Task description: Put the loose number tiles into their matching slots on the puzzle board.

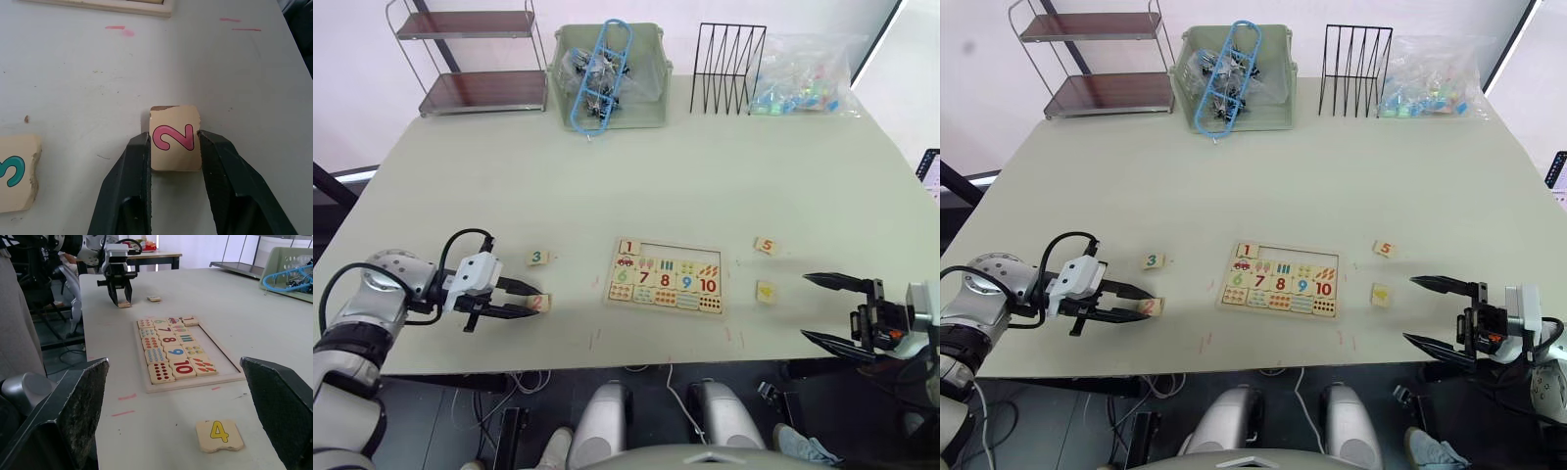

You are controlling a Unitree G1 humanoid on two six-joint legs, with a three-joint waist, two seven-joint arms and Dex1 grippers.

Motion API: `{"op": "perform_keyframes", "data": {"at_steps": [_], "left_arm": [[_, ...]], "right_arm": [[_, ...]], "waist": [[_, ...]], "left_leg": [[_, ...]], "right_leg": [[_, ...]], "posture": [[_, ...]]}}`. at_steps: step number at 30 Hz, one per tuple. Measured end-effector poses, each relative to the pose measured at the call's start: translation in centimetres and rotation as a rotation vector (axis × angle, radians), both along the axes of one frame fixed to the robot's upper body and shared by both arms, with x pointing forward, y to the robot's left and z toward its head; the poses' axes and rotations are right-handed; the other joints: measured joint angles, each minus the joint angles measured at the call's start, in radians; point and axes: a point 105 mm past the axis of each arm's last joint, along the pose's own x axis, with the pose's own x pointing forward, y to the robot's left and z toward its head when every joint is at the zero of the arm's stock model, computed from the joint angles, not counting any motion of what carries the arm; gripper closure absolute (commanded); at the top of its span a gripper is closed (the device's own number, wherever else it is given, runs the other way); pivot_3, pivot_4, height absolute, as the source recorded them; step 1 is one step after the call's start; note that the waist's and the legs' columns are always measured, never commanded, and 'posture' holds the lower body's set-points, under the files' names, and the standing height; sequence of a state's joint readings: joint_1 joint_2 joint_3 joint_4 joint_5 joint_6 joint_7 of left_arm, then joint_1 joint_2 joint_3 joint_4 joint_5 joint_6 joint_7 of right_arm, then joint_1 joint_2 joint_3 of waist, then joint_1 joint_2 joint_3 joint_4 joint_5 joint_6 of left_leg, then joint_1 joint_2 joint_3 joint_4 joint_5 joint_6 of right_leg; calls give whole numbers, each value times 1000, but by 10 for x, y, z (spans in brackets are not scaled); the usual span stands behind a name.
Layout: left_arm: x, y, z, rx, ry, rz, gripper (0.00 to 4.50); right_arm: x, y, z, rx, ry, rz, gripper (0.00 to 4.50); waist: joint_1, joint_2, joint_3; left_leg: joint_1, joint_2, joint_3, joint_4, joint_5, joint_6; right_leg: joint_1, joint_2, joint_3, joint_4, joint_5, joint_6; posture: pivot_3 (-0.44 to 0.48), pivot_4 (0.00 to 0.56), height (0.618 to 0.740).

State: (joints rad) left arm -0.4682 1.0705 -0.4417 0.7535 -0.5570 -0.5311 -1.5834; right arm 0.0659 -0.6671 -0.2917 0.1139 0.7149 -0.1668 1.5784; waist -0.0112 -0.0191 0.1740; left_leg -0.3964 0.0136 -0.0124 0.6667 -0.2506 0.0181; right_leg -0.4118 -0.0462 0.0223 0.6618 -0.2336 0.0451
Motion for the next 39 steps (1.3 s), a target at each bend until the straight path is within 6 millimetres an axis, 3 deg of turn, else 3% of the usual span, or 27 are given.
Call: {"op": "perform_keyframes", "data": {"at_steps": [9,19,25,32,39], "left_arm": [[-2,-10,1,-16,8,-36,3550],[5,-23,47,-45,-52,-72,3550],[21,-40,75,-61,-120,-102,3550],[36,-66,87,-74,-136,-147,3550],[52,-93,106,-11,-143,-192,3550]], "right_arm": [[-1,1,1,8,-5,-25,0],[-10,7,-3,57,-12,-107,0],[-11,7,2,72,-33,-171,0],[-16,0,-3,57,-18,-250,0],[-27,14,-3,95,-30,-282,0]], "waist": [[3,0,0],[4,0,0],[3,0,0],[3,-1,1],[1,-1,1]], "left_leg": [[0,1,0,0,0,0],[-1,1,0,0,0,0],[-1,-2,0,1,0,0],[-1,-3,-1,1,0,0],[-1,-3,-1,1,0,0]], "right_leg": [[0,0,0,0,0,0],[0,0,0,0,0,0],[0,1,0,0,0,0],[0,1,0,0,0,0],[0,2,1,0,-2,3]], "posture": [[0,150,740],[0,150,740],[0,150,740],[0,150,740],[0,150,740]]}}
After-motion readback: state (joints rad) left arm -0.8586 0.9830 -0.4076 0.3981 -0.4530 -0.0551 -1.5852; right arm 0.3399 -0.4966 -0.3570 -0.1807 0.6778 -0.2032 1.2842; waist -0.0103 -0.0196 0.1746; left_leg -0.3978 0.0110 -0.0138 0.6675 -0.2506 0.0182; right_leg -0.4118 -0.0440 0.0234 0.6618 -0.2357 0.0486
